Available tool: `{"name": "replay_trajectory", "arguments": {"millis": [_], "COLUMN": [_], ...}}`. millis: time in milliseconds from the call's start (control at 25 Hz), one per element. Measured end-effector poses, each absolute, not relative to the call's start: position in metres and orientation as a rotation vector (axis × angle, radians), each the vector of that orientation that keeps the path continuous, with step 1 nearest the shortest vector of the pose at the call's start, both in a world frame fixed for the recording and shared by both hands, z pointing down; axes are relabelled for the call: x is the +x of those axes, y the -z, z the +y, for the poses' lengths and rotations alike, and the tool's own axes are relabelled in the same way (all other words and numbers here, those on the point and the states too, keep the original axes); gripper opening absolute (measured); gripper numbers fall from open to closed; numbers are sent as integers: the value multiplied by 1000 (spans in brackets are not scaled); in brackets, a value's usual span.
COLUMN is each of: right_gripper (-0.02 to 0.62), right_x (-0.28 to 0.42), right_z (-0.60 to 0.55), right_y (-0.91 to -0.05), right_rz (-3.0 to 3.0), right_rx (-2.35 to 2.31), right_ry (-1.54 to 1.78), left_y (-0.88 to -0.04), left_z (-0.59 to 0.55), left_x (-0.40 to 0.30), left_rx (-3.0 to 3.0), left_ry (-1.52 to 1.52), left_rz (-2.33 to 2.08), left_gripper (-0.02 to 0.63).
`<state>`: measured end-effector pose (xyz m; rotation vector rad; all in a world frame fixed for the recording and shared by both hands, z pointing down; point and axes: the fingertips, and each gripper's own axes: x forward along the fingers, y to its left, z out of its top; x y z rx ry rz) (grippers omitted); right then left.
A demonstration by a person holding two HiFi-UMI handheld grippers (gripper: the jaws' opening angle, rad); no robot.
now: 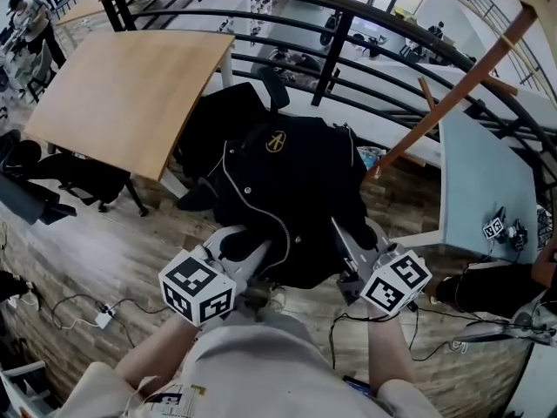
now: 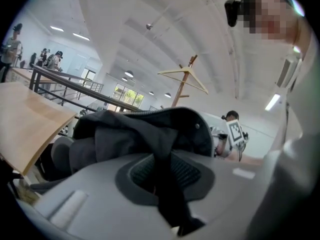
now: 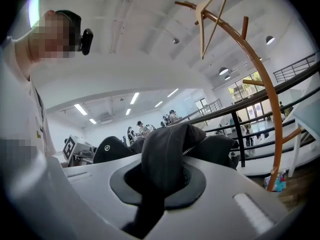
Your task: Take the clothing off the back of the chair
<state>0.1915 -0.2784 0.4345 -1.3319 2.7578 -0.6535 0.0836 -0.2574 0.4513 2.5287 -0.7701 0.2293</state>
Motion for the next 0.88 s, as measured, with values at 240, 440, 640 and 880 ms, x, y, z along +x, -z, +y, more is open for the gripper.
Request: {"name": "replay_trajectory", "arguments": {"millis": [240, 440, 640, 880], "right_gripper": [35, 35, 37, 37], "right_x": [178, 157, 144, 124], "right_z": [-272, -265, -258, -251], "right_y": [-386, -345, -304, -260], "right_rz": [2706, 2686, 2646, 2635], "right_rx": [-1290, -1266, -1238, -1187], "right_ry": [481, 302, 165, 17], "left_y": [-403, -363, -320, -276], "left_z": [-258, -255, -251, -244], "left_x": [84, 76, 64, 43], "left_rx": [2652, 2738, 2832, 2913], "left_ry": [-152, -85, -3, 89], "left_rz": [-796, -820, -854, -926], "left_gripper": [49, 44, 46, 48]}}
